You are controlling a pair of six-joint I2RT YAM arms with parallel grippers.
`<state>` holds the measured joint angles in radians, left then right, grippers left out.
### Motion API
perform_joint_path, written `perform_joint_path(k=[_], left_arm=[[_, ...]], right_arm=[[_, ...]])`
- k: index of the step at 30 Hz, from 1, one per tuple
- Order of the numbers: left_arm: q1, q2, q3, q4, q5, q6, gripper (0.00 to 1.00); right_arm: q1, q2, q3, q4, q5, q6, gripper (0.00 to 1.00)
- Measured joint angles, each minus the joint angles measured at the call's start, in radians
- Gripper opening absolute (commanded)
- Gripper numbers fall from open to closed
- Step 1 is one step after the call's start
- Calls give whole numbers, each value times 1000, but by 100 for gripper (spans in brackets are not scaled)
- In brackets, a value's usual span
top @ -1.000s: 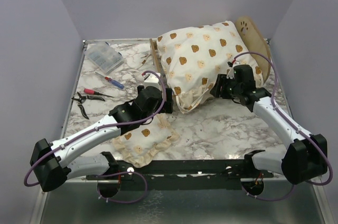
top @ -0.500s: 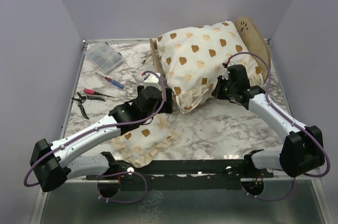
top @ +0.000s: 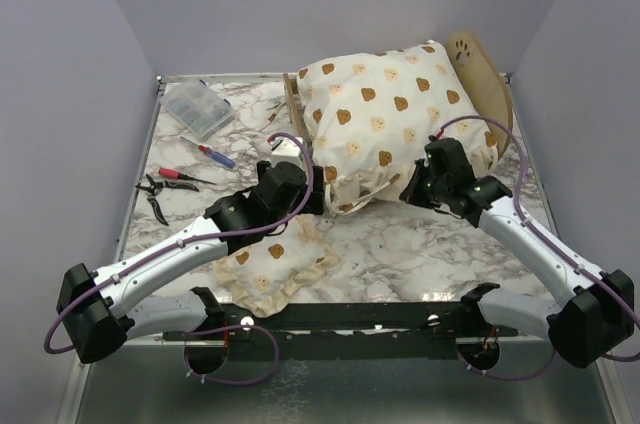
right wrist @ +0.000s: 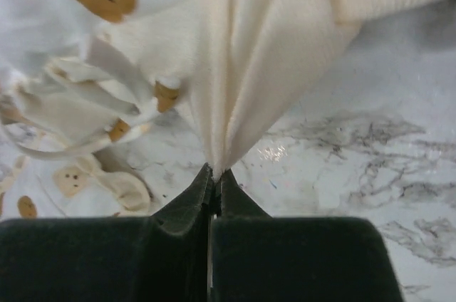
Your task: Set up the pet bed
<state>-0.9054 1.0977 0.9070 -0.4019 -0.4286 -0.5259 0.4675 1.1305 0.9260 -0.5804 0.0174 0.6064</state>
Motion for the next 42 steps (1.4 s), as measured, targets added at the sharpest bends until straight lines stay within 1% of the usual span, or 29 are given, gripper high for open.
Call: perform_joint_path(k=[1,2,3,4,5,7,10,13,16,20,26,31,33,34,35,37,39,40,42], left_arm=[[0,0,1,-3,-4,2,92],[0,0,1,-7,-8,4,92],[0,0,1,-11,-9,6,92],[0,0,1,-16,-10,8,92],[0,0,2,-21,-11,10,92],[0,0,3,-34,-14,13,92],[0,0,11,-53,-18,19,92],[0,0,19,-56,-21,26,92],[0,0,20,-57,-21,34,92],[0,-2,20,-58,-21,37,92],[0,-12,27,-59,-19,38,92],[0,-11,34,-58,-8,41,92],[0,-10,33,-58,-6,42,92],[0,-10,34,-58,-6,42,92],[0,-10,33,-58,-6,43,92],[0,-10,33,-58,-5,44,92],[0,-10,34,-58,-5,45,92],[0,-10,34,-58,-5,45,92],[0,-10,34,-58,-5,49,92]], right_arm=[[2,3,-32,0,0,13,4],[3,9,-60,-3,0,24,12],[3,16,-78,-12,0,31,24],[3,20,-84,-24,-1,36,35],[3,21,-84,-35,1,38,42],[5,2,-72,-65,36,27,53],[9,-40,-32,-103,150,-6,61],[-16,-68,2,-106,251,-45,62],[-84,-74,-3,-72,299,-75,62],[-184,-45,-64,19,315,-99,64],[-196,26,-155,178,315,-141,66],[-219,96,-179,314,350,-166,65],[-235,132,-185,361,357,-175,61],[-241,151,-187,383,358,-182,55],[-247,170,-189,404,359,-188,45],[-254,198,-191,434,361,-204,21],[-259,213,-190,441,365,-213,4],[-260,214,-186,430,370,-215,1],[-261,212,-154,375,389,-214,1]])
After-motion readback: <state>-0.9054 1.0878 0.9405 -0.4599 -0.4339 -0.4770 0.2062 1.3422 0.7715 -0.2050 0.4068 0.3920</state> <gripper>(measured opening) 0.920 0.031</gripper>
